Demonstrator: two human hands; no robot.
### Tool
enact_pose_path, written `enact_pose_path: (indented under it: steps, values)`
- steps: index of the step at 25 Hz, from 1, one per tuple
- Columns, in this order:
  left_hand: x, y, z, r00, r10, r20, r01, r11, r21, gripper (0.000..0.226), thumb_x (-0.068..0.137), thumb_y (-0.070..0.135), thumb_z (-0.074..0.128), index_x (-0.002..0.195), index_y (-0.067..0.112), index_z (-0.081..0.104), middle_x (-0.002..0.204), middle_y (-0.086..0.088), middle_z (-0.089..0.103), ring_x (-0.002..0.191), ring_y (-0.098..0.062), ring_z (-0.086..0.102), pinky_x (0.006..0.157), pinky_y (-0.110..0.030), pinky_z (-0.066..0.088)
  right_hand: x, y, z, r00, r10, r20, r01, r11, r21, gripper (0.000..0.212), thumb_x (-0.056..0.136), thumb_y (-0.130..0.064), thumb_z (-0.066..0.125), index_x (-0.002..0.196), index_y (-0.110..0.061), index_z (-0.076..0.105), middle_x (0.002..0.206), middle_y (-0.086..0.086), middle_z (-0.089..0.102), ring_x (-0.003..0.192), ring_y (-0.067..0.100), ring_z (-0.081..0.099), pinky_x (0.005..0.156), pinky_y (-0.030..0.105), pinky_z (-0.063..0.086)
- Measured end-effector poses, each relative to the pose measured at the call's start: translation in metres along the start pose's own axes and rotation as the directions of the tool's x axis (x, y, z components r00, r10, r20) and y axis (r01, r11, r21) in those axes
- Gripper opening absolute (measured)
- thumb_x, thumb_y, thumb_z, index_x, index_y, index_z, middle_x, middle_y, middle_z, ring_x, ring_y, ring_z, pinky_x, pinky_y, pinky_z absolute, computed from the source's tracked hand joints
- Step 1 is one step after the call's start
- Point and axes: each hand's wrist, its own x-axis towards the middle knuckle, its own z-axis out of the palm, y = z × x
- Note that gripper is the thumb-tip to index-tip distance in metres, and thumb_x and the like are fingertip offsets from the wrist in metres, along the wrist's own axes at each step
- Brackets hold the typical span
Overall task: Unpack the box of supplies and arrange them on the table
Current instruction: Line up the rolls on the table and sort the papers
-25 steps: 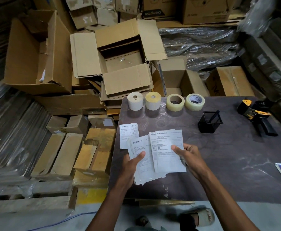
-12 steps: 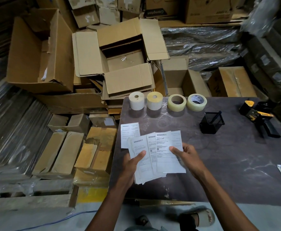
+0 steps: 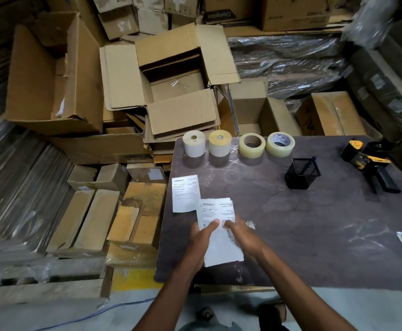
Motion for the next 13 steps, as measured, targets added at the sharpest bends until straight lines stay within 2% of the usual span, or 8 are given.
enact_pose_path:
  steps: [2, 4, 5, 6, 8, 9, 11, 13]
  values:
    - [0.000, 0.003, -0.001, 0.999, 0.037, -0.002, -0.037, 0.997, 0.063, 0.042, 0.089, 0.025, 0.070, 0.125, 0.021, 0.049, 0.114, 0.000, 0.067, 0.094, -0.018, 0.070, 0.075, -0.032, 0.060, 0.006, 0.006, -0.009, 1.000, 0.018, 0.022, -0.018, 0.999, -0.032, 0.031, 0.098, -0.017, 0.047, 0.123, -0.030, 0.058, 0.121, -0.003, 0.071, 0.103, 0.019, 0.072, 0.091, 0.041, 0.058]
    - [0.001, 0.007, 0.001, 0.995, 0.099, 0.019, -0.101, 0.983, 0.155, 0.046, 0.090, 0.015, 0.068, 0.127, 0.024, 0.044, 0.113, 0.004, 0.061, 0.095, -0.012, 0.065, 0.070, -0.022, 0.054, 0.011, 0.010, -0.020, 1.000, -0.011, -0.006, 0.011, 0.996, -0.087, 0.038, 0.091, -0.019, 0.056, 0.128, -0.024, 0.057, 0.123, 0.000, 0.070, 0.105, 0.021, 0.071, 0.094, 0.046, 0.057]
    - [0.003, 0.009, 0.003, 0.991, 0.132, 0.029, -0.135, 0.971, 0.195, 0.049, 0.089, 0.012, 0.069, 0.129, 0.025, 0.042, 0.113, 0.005, 0.059, 0.098, -0.011, 0.062, 0.073, -0.022, 0.054, 0.012, 0.010, -0.023, 0.997, -0.045, -0.062, 0.038, 0.994, -0.107, 0.039, 0.089, -0.017, 0.060, 0.128, -0.020, 0.057, 0.119, 0.001, 0.071, 0.105, 0.021, 0.071, 0.092, 0.044, 0.058]
    - [0.005, 0.011, 0.004, 0.986, 0.164, 0.031, -0.167, 0.961, 0.220, 0.051, 0.089, 0.010, 0.069, 0.129, 0.024, 0.043, 0.115, 0.004, 0.057, 0.102, -0.012, 0.060, 0.080, -0.024, 0.054, 0.011, 0.009, -0.026, 0.985, -0.104, -0.138, 0.086, 0.987, -0.132, 0.037, 0.089, -0.012, 0.062, 0.126, -0.018, 0.058, 0.115, 0.000, 0.071, 0.103, 0.019, 0.070, 0.088, 0.037, 0.059]
    - [0.011, 0.013, 0.007, 0.973, 0.227, 0.028, -0.226, 0.935, 0.273, 0.048, 0.088, 0.009, 0.071, 0.126, 0.025, 0.046, 0.120, 0.001, 0.058, 0.111, -0.016, 0.057, 0.092, -0.027, 0.052, 0.006, 0.012, -0.025, 0.929, -0.251, -0.270, 0.195, 0.957, -0.216, 0.030, 0.094, -0.006, 0.059, 0.122, -0.018, 0.058, 0.107, -0.006, 0.070, 0.097, 0.004, 0.067, 0.079, 0.016, 0.053]
    - [0.015, 0.011, 0.008, 0.968, 0.248, 0.035, -0.246, 0.918, 0.311, 0.045, 0.088, 0.007, 0.070, 0.122, 0.027, 0.048, 0.120, 0.000, 0.058, 0.113, -0.016, 0.056, 0.093, -0.024, 0.051, 0.001, 0.016, -0.022, 0.899, -0.313, -0.308, 0.233, 0.935, -0.268, 0.027, 0.097, -0.008, 0.056, 0.122, -0.021, 0.056, 0.106, -0.009, 0.068, 0.094, 0.000, 0.065, 0.077, 0.012, 0.050]
    - [0.019, 0.001, 0.011, 0.969, 0.239, 0.062, -0.244, 0.887, 0.392, 0.044, 0.089, 0.000, 0.064, 0.117, 0.030, 0.049, 0.118, 0.001, 0.058, 0.113, -0.015, 0.054, 0.094, -0.022, 0.048, -0.003, 0.036, -0.015, 0.870, -0.351, -0.346, 0.237, 0.913, -0.332, 0.027, 0.101, -0.016, 0.052, 0.126, -0.024, 0.051, 0.110, -0.010, 0.065, 0.099, -0.003, 0.061, 0.083, 0.012, 0.048]
    - [0.017, -0.008, 0.012, 0.982, 0.180, 0.059, -0.187, 0.873, 0.450, 0.048, 0.093, -0.002, 0.056, 0.133, 0.022, 0.044, 0.131, -0.005, 0.054, 0.123, -0.017, 0.050, 0.100, -0.021, 0.041, -0.002, 0.058, -0.010, 0.879, -0.324, -0.350, 0.207, 0.920, -0.332, 0.033, 0.103, -0.016, 0.048, 0.135, -0.018, 0.046, 0.117, -0.008, 0.062, 0.107, -0.003, 0.058, 0.089, 0.010, 0.047]
